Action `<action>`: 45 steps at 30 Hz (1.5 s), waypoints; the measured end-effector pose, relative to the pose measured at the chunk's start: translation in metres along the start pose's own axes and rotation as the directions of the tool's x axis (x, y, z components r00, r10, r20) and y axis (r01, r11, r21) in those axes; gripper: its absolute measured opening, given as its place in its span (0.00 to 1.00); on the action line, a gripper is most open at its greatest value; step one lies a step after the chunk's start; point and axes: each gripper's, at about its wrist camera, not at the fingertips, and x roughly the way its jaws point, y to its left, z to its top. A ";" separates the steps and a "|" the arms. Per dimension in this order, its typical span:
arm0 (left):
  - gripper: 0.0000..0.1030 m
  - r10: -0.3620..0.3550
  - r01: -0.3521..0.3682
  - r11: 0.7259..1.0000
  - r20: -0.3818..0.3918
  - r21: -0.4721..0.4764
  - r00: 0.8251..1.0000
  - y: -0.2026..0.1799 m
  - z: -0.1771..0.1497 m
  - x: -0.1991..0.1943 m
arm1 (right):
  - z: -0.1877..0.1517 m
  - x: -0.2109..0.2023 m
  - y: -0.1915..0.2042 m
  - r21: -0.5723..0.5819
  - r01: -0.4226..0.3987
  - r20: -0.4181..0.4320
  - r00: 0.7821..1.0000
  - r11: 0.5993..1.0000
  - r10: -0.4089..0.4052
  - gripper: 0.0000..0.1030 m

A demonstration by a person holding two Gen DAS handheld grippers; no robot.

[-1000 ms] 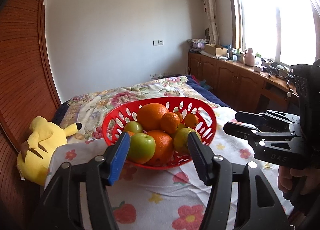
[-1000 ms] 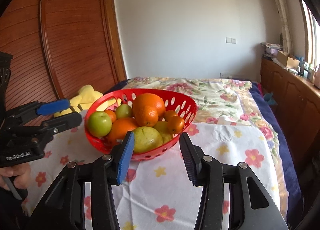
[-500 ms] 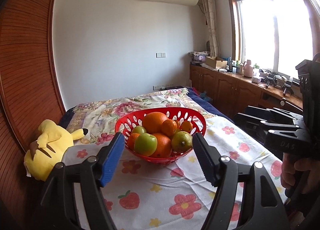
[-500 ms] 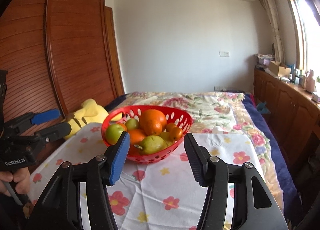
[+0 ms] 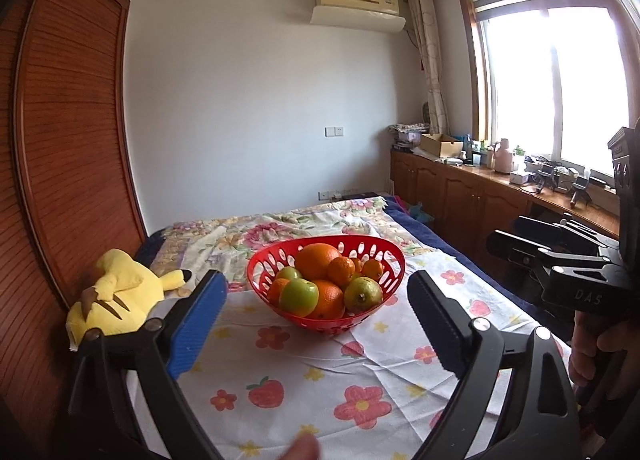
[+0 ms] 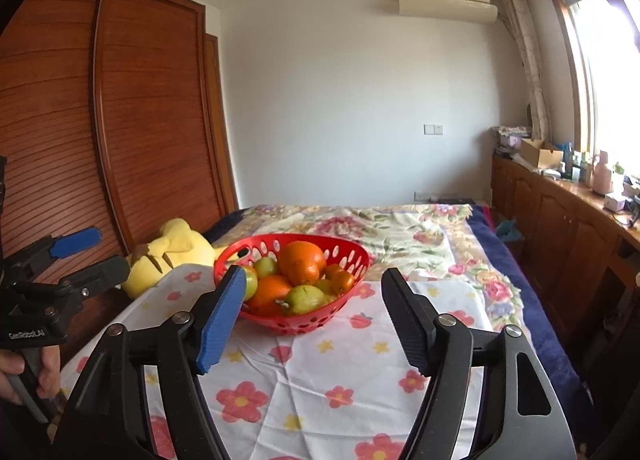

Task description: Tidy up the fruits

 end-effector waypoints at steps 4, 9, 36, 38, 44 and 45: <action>0.92 -0.003 0.004 1.000 0.007 -0.024 1.000 0.001 0.001 -0.010 | -0.001 -0.011 0.003 -0.002 0.016 0.012 1.000 1.000 -0.016 0.81; 0.92 0.011 -0.011 0.999 0.016 -0.035 1.000 0.003 0.001 -0.023 | 0.000 -0.018 0.003 0.004 0.028 0.024 0.999 1.000 -0.028 0.87; 0.92 0.053 -0.057 0.996 -0.066 -0.066 0.996 0.017 -0.031 -0.027 | -0.026 -0.035 0.013 -0.008 0.075 0.022 0.997 0.997 -0.075 0.99; 0.92 0.052 -0.056 0.996 -0.066 -0.064 0.997 0.017 -0.031 -0.027 | -0.026 -0.035 0.013 -0.010 0.075 0.022 0.997 0.997 -0.075 0.99; 0.92 0.044 -0.048 0.996 -0.057 -0.071 0.997 0.018 -0.032 -0.027 | -0.025 -0.035 0.013 -0.009 0.075 0.023 0.997 0.997 -0.075 0.99; 0.92 0.046 -0.050 0.996 -0.058 -0.073 0.997 0.019 -0.032 -0.027 | -0.025 -0.035 0.013 -0.009 0.076 0.022 0.997 0.997 -0.076 0.99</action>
